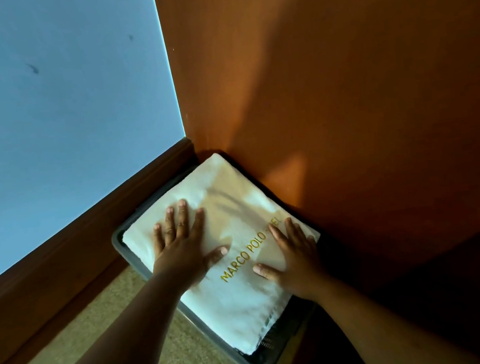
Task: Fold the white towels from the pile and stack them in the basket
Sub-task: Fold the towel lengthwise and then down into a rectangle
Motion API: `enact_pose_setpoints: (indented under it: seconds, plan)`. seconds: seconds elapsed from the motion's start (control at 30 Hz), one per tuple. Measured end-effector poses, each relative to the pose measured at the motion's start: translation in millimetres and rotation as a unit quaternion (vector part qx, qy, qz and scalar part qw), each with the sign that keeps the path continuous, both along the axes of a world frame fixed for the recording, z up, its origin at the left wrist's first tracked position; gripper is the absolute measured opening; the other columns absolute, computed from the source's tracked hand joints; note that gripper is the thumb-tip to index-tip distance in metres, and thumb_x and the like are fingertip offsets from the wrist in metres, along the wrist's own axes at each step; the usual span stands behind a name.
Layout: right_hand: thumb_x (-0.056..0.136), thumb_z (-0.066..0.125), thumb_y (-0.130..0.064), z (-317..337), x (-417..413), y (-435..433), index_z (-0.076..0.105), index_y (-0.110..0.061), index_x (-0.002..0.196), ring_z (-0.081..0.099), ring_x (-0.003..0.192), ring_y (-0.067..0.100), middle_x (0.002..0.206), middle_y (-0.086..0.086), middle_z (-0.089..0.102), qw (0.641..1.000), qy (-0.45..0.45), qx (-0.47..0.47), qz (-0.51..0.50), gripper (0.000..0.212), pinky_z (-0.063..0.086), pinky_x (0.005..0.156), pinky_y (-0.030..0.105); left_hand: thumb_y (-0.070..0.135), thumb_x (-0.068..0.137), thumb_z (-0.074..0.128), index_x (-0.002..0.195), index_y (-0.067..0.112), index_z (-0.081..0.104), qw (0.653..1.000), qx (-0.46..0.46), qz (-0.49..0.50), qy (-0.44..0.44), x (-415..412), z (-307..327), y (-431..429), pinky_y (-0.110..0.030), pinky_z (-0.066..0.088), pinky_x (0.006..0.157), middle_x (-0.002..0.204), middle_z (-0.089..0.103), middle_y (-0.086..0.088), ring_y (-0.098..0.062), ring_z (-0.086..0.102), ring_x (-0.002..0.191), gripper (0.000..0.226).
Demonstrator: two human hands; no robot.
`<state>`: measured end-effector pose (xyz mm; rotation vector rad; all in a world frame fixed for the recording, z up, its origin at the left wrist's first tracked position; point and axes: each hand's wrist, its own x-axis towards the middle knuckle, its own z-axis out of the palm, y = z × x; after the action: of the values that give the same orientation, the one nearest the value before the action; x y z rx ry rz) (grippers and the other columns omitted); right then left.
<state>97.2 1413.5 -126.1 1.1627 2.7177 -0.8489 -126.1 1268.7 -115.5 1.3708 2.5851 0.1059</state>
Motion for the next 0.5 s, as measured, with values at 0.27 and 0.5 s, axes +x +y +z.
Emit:
enact_pose_setpoints:
  seconds: [0.27, 0.5]
  plan:
    - [0.073, 0.066, -0.076, 20, 58, -29, -0.006, -0.045, 0.156, -0.011, 0.153, 0.020, 0.165, -0.008, -0.019, 0.995, -0.061, -0.076, -0.019, 0.114, 0.003, 0.122, 0.057, 0.106, 0.058, 0.030, 0.158, 0.011, -0.015, 0.996, 0.022, -0.083, -0.034, 109, -16, -50, -0.052, -0.011, 0.120, 0.163, -0.028, -0.014, -0.033, -0.024, 0.151, 0.145]
    - [0.081, 0.078, -0.041, 66, 67, -61, 0.007, -0.039, 0.158, 0.002, 0.154, 0.027, 0.167, 0.000, -0.006, 0.996, -0.089, -0.009, -0.005, 0.105, 0.019, 0.123, 0.046, 0.100, 0.069, 0.014, 0.150, 0.028, -0.034, 0.989, -0.003, -0.133, -0.058, 136, 2, -105, -0.041, -0.023, 0.117, 0.152, -0.049, -0.001, -0.026, -0.036, 0.147, 0.118]
